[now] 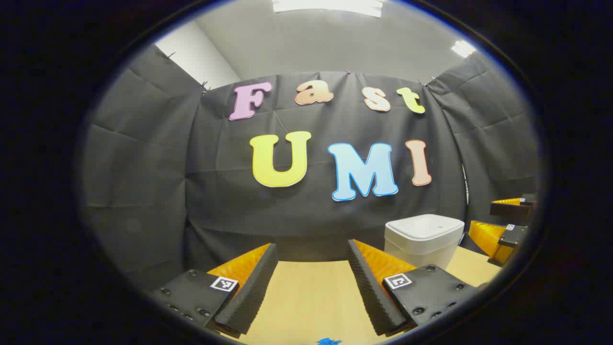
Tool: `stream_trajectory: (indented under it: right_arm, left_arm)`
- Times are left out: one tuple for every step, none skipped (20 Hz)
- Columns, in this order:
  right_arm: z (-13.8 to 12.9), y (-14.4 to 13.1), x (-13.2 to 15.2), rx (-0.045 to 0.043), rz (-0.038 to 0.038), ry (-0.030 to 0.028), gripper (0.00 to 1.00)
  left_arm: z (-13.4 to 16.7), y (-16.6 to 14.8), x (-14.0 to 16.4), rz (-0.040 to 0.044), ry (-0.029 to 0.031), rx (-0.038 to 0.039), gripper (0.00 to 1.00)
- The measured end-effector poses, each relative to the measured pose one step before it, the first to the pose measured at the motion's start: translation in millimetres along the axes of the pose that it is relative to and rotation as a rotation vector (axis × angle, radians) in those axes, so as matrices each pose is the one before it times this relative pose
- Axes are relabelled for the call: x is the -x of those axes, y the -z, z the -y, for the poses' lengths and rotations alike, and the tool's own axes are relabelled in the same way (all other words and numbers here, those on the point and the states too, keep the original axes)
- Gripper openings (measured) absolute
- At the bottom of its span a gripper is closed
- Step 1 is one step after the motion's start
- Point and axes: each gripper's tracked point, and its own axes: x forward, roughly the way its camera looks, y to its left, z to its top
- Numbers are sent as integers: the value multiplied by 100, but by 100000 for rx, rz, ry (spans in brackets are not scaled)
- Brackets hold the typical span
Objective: Press the lid of the desktop garbage bin to open it, pick up the crumpled paper on the desktop and throw it into the bin, then pick up the pop can on the desktop and drop it into the bin, and finally close the garbage bin lid.
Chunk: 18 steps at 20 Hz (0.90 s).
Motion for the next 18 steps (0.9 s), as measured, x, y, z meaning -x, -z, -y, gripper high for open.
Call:
stream_trajectory:
  right_arm:
    - [-22, 145, -107, -172, -20, 81, 96]
    - [10, -44, -134, -79, 163, 227, 96]
    - [-30, 139, -134, -355, -205, 58, 96]
    - [-169, 158, -136, -607, -417, -579, 96]
    - [-264, 214, -220, -616, -469, -778, 96]
    - [-107, 93, 4, -534, -419, -301, 96]
    - [26, 53, -1, -270, -124, 27, 96]
    - [-69, 53, -1, 112, -217, -43, 95]
    - [-25, 212, 25, 365, -242, 22, 95]
    - [167, -37, -110, 410, -202, 57, 95]
    - [-36, 119, -139, 500, -97, -213, 95]
    - [85, 53, -65, 462, -344, -17, 100]
    - [156, 236, 45, 88, -239, 39, 96]
    - [53, 20, 28, -240, -220, 116, 96]
    - [4, 133, -104, -469, -321, 30, 100]
    - [12, 117, -88, -595, -374, -166, 96]
    - [-52, 182, -76, -625, -266, -118, 96]
    - [-28, -20, -15, -735, -325, -225, 96]
  left_arm:
    - [117, -9, -159, -25, 112, 126, 100]
    - [146, 73, -88, -162, 156, 171, 100]
    - [67, -44, -99, -91, 122, 262, 100]
    - [-58, 140, 155, -150, -162, 138, 100]
    - [8, 138, -7, -122, -178, 60, 100]
    - [-106, -64, 126, 353, -328, 322, 100]
    - [-161, 53, -37, -171, -451, 106, 100]
    - [1, 142, -140, -431, -265, -117, 100]
    - [-69, 138, -71, -239, -499, -203, 100]
    - [-75, 81, 50, -131, -225, 25, 100]
    - [57, 183, -58, -442, -71, 136, 100]
    - [-27, 133, 18, -307, -155, -17, 100]
    - [-2, 248, 79, -572, -216, -526, 95]
    - [46, 274, 14, -500, -192, -628, 100]
    - [151, 70, -20, -74, 50, -294, 100]
    - [177, 83, 29, -108, 302, -19, 100]
    - [118, -19, 57, 43, 148, 9, 100]
    - [180, -47, -122, 53, 76, -72, 100]
